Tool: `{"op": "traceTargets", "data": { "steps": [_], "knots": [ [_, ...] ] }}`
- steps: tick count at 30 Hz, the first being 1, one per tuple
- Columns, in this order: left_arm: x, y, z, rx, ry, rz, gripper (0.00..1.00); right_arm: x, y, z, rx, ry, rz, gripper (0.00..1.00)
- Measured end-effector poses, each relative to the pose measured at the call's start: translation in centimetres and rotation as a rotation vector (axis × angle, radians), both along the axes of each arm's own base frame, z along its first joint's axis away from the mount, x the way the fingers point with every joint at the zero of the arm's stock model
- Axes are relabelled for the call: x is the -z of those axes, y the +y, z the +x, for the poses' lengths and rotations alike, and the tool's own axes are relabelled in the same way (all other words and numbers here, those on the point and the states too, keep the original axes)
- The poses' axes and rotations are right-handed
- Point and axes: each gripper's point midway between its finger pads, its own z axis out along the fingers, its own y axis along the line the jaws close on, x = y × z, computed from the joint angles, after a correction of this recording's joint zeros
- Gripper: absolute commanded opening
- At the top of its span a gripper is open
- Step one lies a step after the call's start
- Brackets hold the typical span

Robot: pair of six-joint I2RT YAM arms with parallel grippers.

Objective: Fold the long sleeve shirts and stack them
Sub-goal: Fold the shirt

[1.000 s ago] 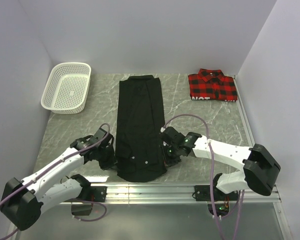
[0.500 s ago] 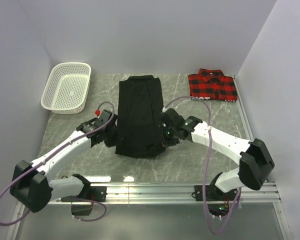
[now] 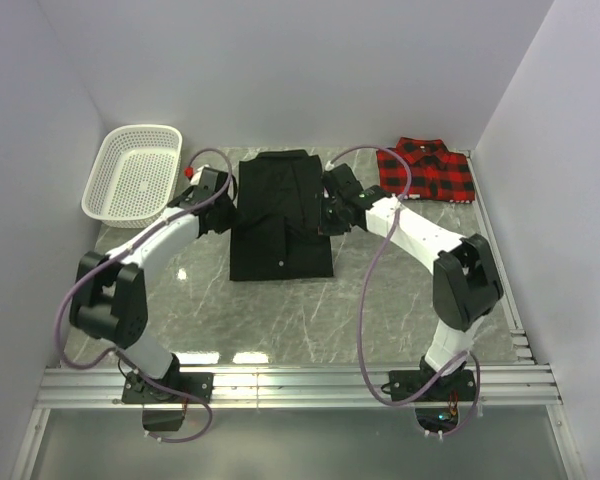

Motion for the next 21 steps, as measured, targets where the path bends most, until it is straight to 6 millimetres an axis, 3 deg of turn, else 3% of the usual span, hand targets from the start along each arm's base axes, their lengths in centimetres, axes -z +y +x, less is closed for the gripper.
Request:
{"op": "traceTargets", "data": {
  "steps": [4,8,21],
  "knots": [
    [0.9,-0.6,2.8,0.007,-0.016,0.018,0.01,0.6,0.2,2.5,0.000,-0.018,-0.011,0.00],
    [2.6,-0.7,4.5,0.010,-0.008,0.050,0.00,1.5,0.2,4.6,0.004,-0.025,-0.015,0.02],
    [6.1,0.1,7.1,-0.044,0.002,0.136,0.00,4.6,0.4,7.7,0.004,-0.005,-0.001,0.08]
  ]
}}
